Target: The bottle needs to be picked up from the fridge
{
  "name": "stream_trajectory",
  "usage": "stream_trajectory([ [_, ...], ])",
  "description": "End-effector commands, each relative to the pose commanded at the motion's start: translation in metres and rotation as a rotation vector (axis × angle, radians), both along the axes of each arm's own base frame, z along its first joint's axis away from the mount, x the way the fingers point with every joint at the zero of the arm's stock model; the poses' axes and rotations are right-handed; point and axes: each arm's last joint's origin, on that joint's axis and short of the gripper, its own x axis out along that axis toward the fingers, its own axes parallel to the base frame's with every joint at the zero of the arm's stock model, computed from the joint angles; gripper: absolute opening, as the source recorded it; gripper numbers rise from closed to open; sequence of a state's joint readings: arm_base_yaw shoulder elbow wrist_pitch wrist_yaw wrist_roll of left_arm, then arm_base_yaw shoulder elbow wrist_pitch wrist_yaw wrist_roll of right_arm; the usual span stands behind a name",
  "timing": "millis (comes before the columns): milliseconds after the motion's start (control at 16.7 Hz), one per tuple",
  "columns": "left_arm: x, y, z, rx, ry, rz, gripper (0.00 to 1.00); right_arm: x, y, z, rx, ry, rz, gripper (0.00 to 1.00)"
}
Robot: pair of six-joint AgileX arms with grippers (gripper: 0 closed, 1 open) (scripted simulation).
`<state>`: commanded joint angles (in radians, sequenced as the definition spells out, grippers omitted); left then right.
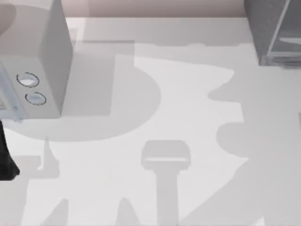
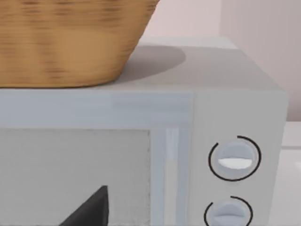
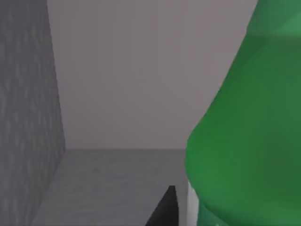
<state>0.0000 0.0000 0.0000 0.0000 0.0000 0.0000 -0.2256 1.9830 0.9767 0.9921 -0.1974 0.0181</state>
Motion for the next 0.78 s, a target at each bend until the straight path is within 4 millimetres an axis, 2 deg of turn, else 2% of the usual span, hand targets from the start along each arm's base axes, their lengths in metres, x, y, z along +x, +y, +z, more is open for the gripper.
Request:
stream_trajectory([
  [120, 0.0, 0.0, 0.0, 0.0, 0.0, 0.0, 1.0, -0.019, 0.0, 0.0, 0.0, -0.002, -0.004, 0.0],
  [240, 0.0, 0.0, 0.0, 0.0, 0.0, 0.0, 1.0, -0.028, -0.001, 0.001, -0.002, -0.011, -0.006, 0.0],
  [540, 0.0, 0.0, 0.0, 0.0, 0.0, 0.0, 1.0, -0.028, 0.001, -0.001, 0.001, -0.006, -0.001, 0.0],
  [780, 0.0, 0.0, 0.0, 0.0, 0.0, 0.0, 1.0, -0.042, 0.009, 0.018, -0.002, -0.008, 0.0, 0.0],
])
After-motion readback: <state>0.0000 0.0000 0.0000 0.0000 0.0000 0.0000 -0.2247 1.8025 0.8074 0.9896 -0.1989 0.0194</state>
